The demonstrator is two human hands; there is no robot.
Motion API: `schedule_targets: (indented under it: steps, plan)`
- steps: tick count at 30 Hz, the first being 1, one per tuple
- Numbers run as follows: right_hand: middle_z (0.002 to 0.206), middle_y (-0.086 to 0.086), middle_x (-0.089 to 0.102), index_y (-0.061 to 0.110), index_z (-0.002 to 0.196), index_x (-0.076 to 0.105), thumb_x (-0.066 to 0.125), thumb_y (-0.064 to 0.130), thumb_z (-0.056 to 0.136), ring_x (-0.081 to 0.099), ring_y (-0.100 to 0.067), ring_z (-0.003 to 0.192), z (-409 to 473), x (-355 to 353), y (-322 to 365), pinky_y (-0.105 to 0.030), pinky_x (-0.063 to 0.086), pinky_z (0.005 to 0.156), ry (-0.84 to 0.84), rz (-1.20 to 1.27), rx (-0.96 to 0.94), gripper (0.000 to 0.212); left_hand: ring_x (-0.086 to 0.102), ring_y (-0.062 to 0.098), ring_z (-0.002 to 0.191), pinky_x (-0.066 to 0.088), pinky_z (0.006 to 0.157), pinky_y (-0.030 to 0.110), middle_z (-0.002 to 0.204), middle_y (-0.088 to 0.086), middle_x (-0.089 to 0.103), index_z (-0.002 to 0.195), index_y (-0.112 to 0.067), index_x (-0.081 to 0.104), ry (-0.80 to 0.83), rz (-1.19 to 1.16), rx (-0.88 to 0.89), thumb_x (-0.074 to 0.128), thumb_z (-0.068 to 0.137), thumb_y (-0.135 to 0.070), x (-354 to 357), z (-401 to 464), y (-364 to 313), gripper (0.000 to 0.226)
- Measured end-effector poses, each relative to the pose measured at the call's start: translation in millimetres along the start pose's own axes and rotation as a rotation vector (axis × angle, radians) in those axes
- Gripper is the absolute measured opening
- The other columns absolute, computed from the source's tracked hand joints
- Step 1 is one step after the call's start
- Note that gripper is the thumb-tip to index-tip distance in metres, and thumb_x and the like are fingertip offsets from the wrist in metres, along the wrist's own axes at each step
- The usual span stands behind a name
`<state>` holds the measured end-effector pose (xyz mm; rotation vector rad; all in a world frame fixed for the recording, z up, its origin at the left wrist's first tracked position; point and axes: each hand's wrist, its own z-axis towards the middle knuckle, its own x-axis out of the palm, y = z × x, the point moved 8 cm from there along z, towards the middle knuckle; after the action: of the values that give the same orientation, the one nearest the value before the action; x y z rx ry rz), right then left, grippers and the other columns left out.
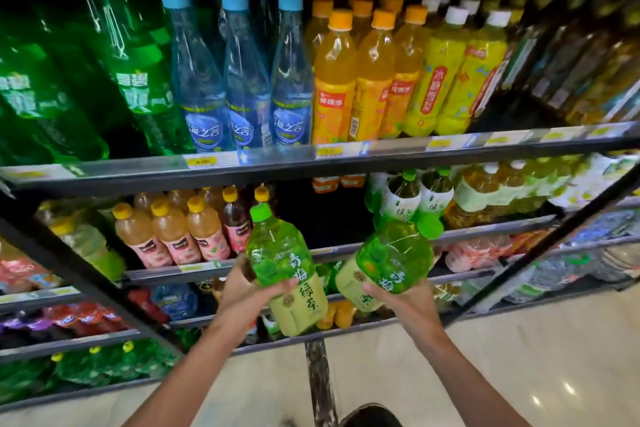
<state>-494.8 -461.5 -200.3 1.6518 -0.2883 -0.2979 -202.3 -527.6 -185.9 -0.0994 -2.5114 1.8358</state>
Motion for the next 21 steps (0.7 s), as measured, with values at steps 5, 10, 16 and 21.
schedule_targets:
  steps: [5,10,16,21]
  plan:
    - [0.115,0.003,0.073,0.02,0.122,0.059,0.098,0.052,0.044,0.068,-0.017,0.111,47,0,-9,-0.042,0.053,0.101,0.014,-0.121,0.014,0.093,0.073,0.006,0.092,0.057,0.08,0.027,0.1,-0.005,0.078,0.111,-0.031,0.06,-0.077,0.001,0.02,0.095,0.052,-0.006,4,20,2,0.073]
    - [0.121,0.012,0.069,0.052,0.118,0.056,0.095,0.063,0.042,0.064,-0.012,0.118,94,9,-20,-0.041,0.05,0.105,-0.013,-0.137,-0.061,0.087,0.073,0.005,0.093,0.057,0.069,0.014,0.099,-0.002,0.077,0.113,-0.028,0.06,-0.189,0.032,0.062,0.093,0.054,0.007,6,27,3,0.076]
    - [0.111,0.025,0.061,0.036,0.117,0.05,0.096,0.012,0.061,0.056,0.023,0.101,149,37,-14,0.002,0.04,0.085,0.076,-0.259,-0.172,0.076,0.071,-0.001,0.093,0.054,0.071,0.009,0.103,0.001,0.074,0.108,-0.031,0.059,-0.294,0.093,0.097,0.096,0.053,0.002,15,30,-6,0.074]
    - [0.11,0.023,0.061,0.029,0.121,0.048,0.095,0.017,0.065,0.057,0.02,0.1,182,54,-29,-0.002,0.044,0.087,0.159,-0.318,-0.187,0.074,0.069,-0.007,0.09,0.052,0.071,0.007,0.103,-0.002,0.074,0.109,-0.033,0.058,-0.337,0.098,0.11,0.095,0.055,0.007,25,33,-6,0.076]
